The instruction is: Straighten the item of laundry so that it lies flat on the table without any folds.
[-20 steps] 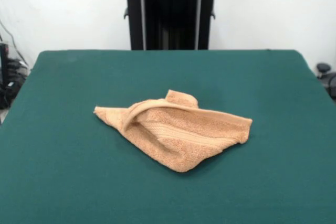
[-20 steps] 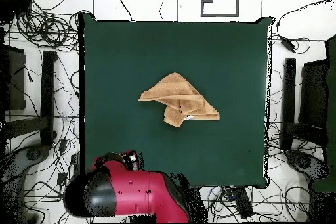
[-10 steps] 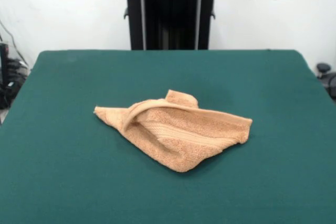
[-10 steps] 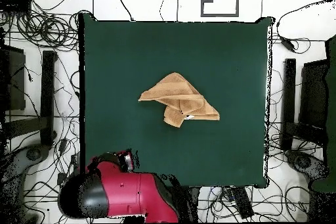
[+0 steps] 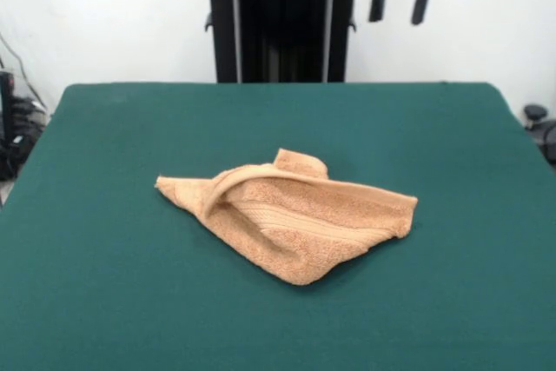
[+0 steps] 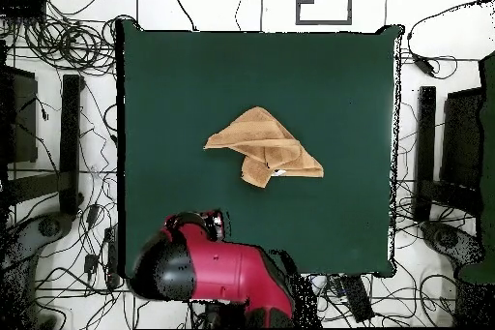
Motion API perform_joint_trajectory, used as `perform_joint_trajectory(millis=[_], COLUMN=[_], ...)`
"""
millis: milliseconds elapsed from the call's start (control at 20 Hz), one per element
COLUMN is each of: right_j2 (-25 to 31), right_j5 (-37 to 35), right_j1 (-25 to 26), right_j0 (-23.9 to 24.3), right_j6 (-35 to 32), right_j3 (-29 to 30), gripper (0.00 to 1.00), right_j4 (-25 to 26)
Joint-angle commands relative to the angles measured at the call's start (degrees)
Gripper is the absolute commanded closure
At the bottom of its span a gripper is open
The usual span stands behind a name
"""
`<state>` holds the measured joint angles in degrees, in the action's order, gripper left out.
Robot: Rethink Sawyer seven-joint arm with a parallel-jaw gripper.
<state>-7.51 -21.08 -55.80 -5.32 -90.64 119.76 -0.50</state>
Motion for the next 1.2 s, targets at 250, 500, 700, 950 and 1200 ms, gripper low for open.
perform_joint_trajectory(millis=[250,500,700,950,1200], right_j2=[4.1,4.5,5.0,5.5,5.5], right_j5=[8.8,11.1,12.0,13.4,13.5], right_j1=[6.5,7.5,8.0,9.1,9.8], right_j0=[4.1,4.6,5.2,5.8,5.7], right_j6=[-8.4,-8.7,-8.4,-8.2,-8.2], right_j3=[-0.1,0.7,0.9,0.9,0.5], gripper=[0.0,0.0,0.0,0.0,0.0], right_j4=[1.5,1.6,1.7,1.9,1.6])
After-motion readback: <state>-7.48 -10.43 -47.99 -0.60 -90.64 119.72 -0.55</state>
